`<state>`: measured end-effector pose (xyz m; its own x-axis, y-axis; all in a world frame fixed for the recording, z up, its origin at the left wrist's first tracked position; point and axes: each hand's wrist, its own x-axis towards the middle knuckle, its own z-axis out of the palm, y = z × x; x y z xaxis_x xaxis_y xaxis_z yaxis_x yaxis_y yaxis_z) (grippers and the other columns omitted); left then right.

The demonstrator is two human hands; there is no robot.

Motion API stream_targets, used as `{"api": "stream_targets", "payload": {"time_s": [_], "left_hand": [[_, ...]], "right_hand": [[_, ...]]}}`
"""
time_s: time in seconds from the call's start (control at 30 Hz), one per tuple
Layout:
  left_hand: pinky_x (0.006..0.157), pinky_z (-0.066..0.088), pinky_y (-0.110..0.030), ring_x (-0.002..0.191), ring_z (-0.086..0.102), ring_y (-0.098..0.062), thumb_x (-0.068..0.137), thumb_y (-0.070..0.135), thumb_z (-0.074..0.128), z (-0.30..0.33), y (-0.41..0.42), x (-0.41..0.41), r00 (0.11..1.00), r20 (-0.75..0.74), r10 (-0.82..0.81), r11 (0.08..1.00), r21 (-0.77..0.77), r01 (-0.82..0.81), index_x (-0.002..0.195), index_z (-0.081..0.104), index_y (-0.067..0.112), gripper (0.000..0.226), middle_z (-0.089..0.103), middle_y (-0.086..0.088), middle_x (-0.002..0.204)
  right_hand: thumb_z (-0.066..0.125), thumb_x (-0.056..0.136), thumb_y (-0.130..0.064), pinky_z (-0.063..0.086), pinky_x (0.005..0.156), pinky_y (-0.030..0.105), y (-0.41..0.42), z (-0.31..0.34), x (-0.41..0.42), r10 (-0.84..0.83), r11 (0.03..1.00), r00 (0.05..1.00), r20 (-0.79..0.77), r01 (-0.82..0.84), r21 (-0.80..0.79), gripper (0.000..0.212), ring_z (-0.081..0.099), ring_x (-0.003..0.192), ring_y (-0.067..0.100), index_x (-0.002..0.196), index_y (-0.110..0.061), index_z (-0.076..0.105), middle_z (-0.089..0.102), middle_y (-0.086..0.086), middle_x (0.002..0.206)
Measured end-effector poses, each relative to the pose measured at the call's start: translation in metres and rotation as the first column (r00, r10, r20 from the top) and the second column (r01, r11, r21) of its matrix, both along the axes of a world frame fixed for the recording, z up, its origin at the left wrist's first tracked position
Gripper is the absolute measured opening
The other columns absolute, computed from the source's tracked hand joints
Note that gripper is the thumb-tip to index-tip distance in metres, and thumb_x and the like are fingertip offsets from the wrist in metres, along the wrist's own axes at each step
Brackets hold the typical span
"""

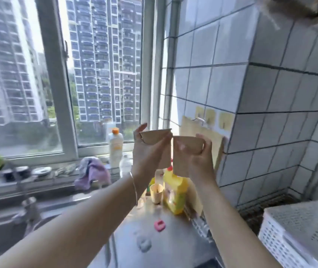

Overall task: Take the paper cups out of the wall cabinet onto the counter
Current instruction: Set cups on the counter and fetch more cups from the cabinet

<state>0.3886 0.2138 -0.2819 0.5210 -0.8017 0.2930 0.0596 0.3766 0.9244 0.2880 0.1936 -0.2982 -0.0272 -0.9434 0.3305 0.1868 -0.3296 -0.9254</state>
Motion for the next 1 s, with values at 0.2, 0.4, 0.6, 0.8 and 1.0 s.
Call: {"api": "stream_targets", "payload": {"time_s": [0.2, 0.4, 0.6, 0.8, 1.0], "left_hand": [[0.083, 0.055, -0.039, 0.091, 0.066, -0.023, 0.067, 0.018, 0.082, -0.068, 0.101, 0.144, 0.957, -0.011, 0.290, 0.957, 0.034, -0.290, 0.120, 0.040, 0.029, 0.069, 0.067, -0.006, 0.102], [0.072, 0.056, -0.030, 0.082, 0.064, -0.014, 0.056, 0.026, 0.083, -0.117, 0.205, 0.252, 0.797, -0.047, 0.603, 0.796, 0.100, -0.597, 0.105, 0.046, 0.040, 0.063, 0.064, -0.001, 0.098], [0.086, 0.051, -0.028, 0.086, 0.060, -0.006, 0.068, 0.025, 0.076, -0.161, 0.326, 0.315, 0.447, 0.007, 0.894, 0.429, 0.269, -0.862, 0.114, 0.044, 0.042, 0.058, 0.058, 0.017, 0.094], [0.081, 0.051, -0.028, 0.082, 0.060, -0.007, 0.069, 0.022, 0.078, -0.195, 0.469, 0.325, 0.131, -0.062, 0.990, 0.144, 0.374, -0.916, 0.115, 0.042, 0.035, 0.060, 0.060, 0.004, 0.102], [0.076, 0.055, -0.030, 0.082, 0.064, -0.012, 0.054, 0.035, 0.081, -0.222, 0.609, 0.334, -0.145, -0.100, 0.984, -0.093, 0.406, -0.909, 0.105, 0.044, 0.041, 0.064, 0.062, 0.004, 0.099]], "right_hand": [[0.075, 0.073, 0.000, 0.052, 0.059, 0.023, 0.076, -0.070, 0.137, 0.327, 0.940, 0.944, -0.046, -0.320, 0.119, 0.054, 0.061, 0.061, 0.001, 0.109, -0.023, 0.043, 0.060, 0.005, 0.086], [0.080, 0.070, -0.021, 0.053, 0.066, 0.020, 0.142, -0.112, 0.265, 0.599, 0.800, 0.782, -0.175, -0.578, 0.159, 0.058, 0.061, 0.078, 0.010, 0.112, -0.028, 0.042, 0.057, -0.011, 0.088], [0.079, 0.067, -0.034, 0.055, 0.079, 0.044, 0.235, -0.150, 0.367, 0.858, 0.505, 0.439, -0.266, -0.815, 0.285, 0.062, 0.060, 0.089, 0.020, 0.116, -0.037, 0.040, 0.055, -0.008, 0.097], [0.076, 0.071, -0.033, 0.057, 0.058, 0.030, 0.357, -0.187, 0.433, 0.972, 0.160, 0.073, -0.224, -0.903, 0.400, 0.060, 0.060, 0.080, 0.012, 0.118, -0.035, 0.039, 0.054, -0.007, 0.098], [0.072, 0.062, -0.047, 0.055, 0.084, 0.046, 0.500, -0.218, 0.476, 0.948, -0.024, -0.178, -0.262, -0.865, 0.500, 0.067, 0.063, 0.096, 0.021, 0.119, -0.039, 0.038, 0.058, 0.001, 0.113]]}}
